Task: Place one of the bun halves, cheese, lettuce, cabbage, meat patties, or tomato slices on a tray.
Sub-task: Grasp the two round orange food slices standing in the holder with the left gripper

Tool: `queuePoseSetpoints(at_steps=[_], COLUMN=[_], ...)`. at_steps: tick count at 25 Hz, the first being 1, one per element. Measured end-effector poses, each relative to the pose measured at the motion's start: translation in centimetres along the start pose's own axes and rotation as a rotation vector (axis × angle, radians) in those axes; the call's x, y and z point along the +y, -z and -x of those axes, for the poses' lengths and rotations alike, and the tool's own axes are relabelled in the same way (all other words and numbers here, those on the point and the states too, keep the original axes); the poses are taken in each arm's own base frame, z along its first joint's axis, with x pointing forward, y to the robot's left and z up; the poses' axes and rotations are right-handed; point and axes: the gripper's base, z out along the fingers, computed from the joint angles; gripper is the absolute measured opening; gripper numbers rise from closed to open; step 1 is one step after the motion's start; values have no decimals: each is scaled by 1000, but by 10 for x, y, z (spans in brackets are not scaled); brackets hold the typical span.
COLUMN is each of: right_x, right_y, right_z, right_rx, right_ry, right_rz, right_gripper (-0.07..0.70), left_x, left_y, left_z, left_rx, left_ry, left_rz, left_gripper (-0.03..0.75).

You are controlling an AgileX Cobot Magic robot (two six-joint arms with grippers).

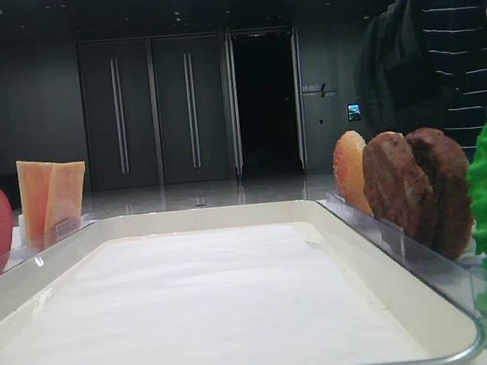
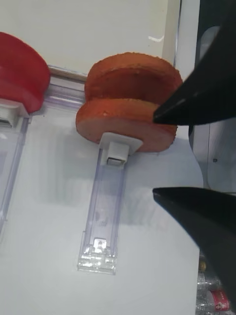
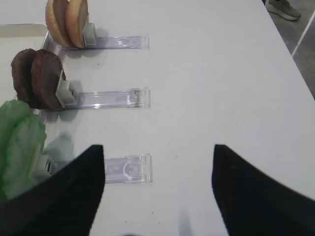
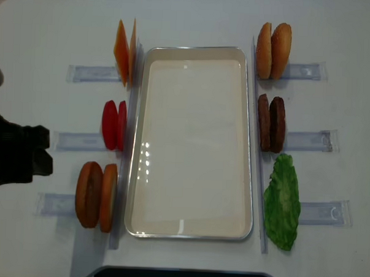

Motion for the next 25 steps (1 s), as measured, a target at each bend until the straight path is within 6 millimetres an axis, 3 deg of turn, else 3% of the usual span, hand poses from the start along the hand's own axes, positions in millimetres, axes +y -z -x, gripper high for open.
queuePoseSetpoints(at_steps=[18,25], right_x=[0,0], right_y=[0,0], right_z=[0,0], right_rx=[0,0], right_ry=[0,0], right_rz=[0,0], right_gripper=[475,475], left_x=[-46,-70], left_y=[-4,-22], left_z=[-18,-26], left_rx=[-22,28], left_ry=[-40,-76], left_rz=[-23,12], left_gripper=[324,324])
